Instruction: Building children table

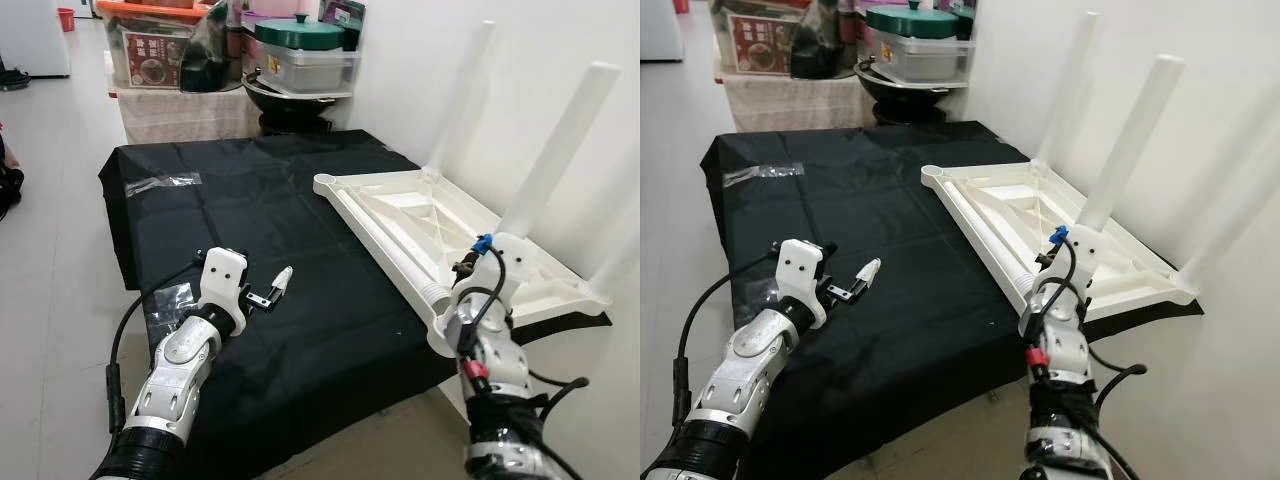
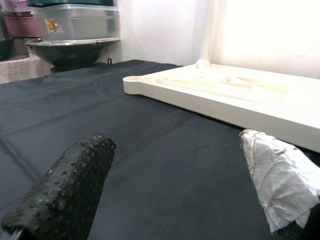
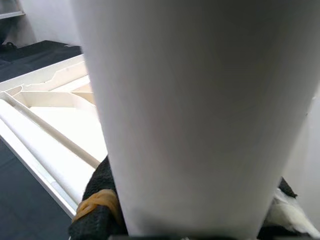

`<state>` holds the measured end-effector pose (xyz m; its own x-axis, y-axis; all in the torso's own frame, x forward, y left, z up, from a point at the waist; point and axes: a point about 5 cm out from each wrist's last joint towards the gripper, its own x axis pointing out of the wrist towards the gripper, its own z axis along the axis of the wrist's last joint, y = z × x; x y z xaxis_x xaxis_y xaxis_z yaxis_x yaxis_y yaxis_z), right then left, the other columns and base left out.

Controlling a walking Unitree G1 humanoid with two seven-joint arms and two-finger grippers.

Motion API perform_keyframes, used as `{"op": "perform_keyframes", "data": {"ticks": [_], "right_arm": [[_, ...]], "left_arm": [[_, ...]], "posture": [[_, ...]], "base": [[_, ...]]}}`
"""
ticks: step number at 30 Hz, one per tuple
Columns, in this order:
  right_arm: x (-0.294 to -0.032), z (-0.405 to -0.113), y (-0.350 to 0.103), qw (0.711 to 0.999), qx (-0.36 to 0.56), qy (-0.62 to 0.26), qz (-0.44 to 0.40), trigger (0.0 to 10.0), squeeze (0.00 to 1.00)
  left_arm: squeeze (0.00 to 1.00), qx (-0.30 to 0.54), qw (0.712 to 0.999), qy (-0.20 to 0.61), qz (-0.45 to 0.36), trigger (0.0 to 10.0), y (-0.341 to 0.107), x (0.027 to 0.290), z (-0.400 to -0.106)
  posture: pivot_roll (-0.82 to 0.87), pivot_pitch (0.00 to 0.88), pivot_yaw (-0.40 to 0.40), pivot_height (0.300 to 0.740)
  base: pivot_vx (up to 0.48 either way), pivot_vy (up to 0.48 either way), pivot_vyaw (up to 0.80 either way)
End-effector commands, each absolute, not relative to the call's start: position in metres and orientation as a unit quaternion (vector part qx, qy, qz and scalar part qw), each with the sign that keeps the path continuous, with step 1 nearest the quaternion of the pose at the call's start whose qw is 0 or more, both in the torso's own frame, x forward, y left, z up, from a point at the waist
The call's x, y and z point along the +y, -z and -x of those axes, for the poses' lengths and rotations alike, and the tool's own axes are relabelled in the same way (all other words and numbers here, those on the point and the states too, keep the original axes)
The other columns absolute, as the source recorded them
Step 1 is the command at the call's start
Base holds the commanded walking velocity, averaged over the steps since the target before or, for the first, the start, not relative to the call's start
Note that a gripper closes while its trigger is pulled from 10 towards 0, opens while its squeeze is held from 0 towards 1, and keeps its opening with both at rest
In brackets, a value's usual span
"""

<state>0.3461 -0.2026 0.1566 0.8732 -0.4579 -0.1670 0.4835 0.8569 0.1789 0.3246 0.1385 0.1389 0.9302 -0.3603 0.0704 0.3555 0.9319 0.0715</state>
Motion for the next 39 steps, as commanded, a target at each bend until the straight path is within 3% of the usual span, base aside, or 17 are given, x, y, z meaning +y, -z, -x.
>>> {"op": "perform_keyframes", "data": {"ticks": [1, 7, 8, 9, 14, 16, 17, 18, 19, 20, 28, 29, 31, 32, 34, 35, 39], "right_arm": [[-0.2, -0.346, -0.143, 0.974, 0.081, 0.173, -0.119, 10.0, 1.0], [-0.218, -0.343, -0.158, 0.983, 0.036, 0.157, -0.092, 10.0, 0.95], [-0.226, -0.341, -0.164, 0.99, 0.019, 0.115, -0.082, 10.0, 0.0], [-0.23, -0.337, -0.167, 0.996, 0.009, 0.055, -0.063, 10.0, 0.0], [-0.24, -0.328, -0.163, 0.999, 0.015, -0.022, -0.027, 10.0, 0.0], [-0.252, -0.326, -0.151, 0.999, 0.036, -0.014, -0.007, 3.5, 0.0], [-0.252, -0.326, -0.151, 0.999, 0.036, -0.014, -0.007, 3.5, 0.0], [-0.255, -0.327, -0.147, 0.999, 0.043, -0.014, -0.005, 0.9, 0.0], [-0.255, -0.327, -0.147, 0.999, 0.043, -0.014, -0.005, 0.9, 0.0], [-0.254, -0.328, -0.145, 0.999, 0.046, -0.02, -0.011, 0.0, 0.0], [-0.256, -0.33, -0.137, 0.998, 0.059, 0.033, -0.003, 0.0, 0.0], [-0.275, -0.327, -0.129, 0.984, 0.081, 0.158, -0.014, 0.0, 0.0], [-0.275, -0.327, -0.129, 0.984, 0.081, 0.158, -0.014, 0.0, 0.0], [-0.287, -0.316, -0.116, 0.947, 0.103, 0.296, -0.075, 0.0, 0.0], [-0.287, -0.316, -0.116, 0.947, 0.103, 0.296, -0.075, 0.0, 0.0], [-0.289, -0.304, -0.102, 0.906, 0.126, 0.388, -0.114, 0.0, 0.0], [-0.26, -0.297, -0.095, 0.874, 0.146, 0.433, -0.164, 0.0, 0.0]], "left_arm": [[0.0, -0.032, 0.982, 0.184, -0.034, 10.0, -0.133, 0.14, -0.321], [0.0, -0.031, 0.982, 0.185, -0.033, 10.0, -0.133, 0.14, -0.322], [0.0, -0.032, 0.981, 0.187, -0.032, 10.0, -0.134, 0.139, -0.323], [0.0, -0.033, 0.981, 0.188, -0.031, 10.0, -0.134, 0.137, -0.324], [0.0, -0.034, 0.98, 0.194, -0.03, 10.0, -0.135, 0.135, -0.324], [0.0, -0.032, 0.98, 0.191, -0.032, 10.0, -0.133, 0.138, -0.323], [0.0, -0.032, 0.98, 0.191, -0.032, 10.0, -0.133, 0.138, -0.323], [0.0, -0.032, 0.981, 0.19, -0.033, 10.0, -0.133, 0.14, -0.323], [0.0, -0.032, 0.981, 0.19, -0.033, 10.0, -0.133, 0.14, -0.323], [0.0, -0.032, 0.981, 0.189, -0.033, 10.0, -0.133, 0.14, -0.324], [0.0, -0.034, 0.981, 0.19, -0.034, 10.0, -0.135, 0.14, -0.325], [0.0, -0.035, 0.98, 0.192, -0.033, 10.0, -0.136, 0.138, -0.325], [0.0, -0.035, 0.98, 0.192, -0.033, 10.0, -0.136, 0.138, -0.325], [0.0, -0.035, 0.98, 0.191, -0.034, 10.0, -0.135, 0.138, -0.324], [0.0, -0.035, 0.98, 0.191, -0.034, 10.0, -0.135, 0.138, -0.324], [0.0, -0.034, 0.981, 0.19, -0.036, 10.0, -0.135, 0.139, -0.324], [0.0, -0.035, 0.98, 0.191, -0.039, 10.0, -0.137, 0.139, -0.326]], "posture": [[0.05, 0.0, -0.101, 0.74], [0.04, 0.0, -0.096, 0.74], [0.03, 0.0, -0.09, 0.74], [0.03, 0.0, -0.087, 0.74], [0.04, 0.0, -0.092, 0.74], [0.04, 0.0, -0.094, 0.74], [0.04, 0.0, -0.094, 0.74], [0.04, 0.0, -0.096, 0.74], [0.04, 0.0, -0.096, 0.74], [0.04, 0.0, -0.096, 0.74], [0.04, 0.0, -0.09, 0.74], [0.04, 0.0, -0.093, 0.74], [0.04, 0.0, -0.093, 0.74], [0.05, 0.0, -0.093, 0.74], [0.05, 0.0, -0.093, 0.74], [0.05, 0.0, -0.091, 0.74], [0.05, 0.0, -0.081, 0.74]], "base": [[0.0, 0.0, 0.0], [0.0, 0.0, 0.0], [0.0, 0.0, 0.0], [0.0, 0.0, 0.0], [0.0, 0.0, 0.0], [0.0, 0.0, 0.0], [0.0, 0.0, 0.0], [0.0, 0.0, 0.0], [0.0, 0.0, 0.0], [0.0, 0.0, 0.0], [0.0, 0.0, 0.0], [0.0, 0.0, 0.0], [0.0, 0.0, 0.0], [0.0, 0.0, 0.0], [0.0, 0.0, 0.0], [0.0, 0.0, 0.0], [0.0, 0.0, 0.0]]}}
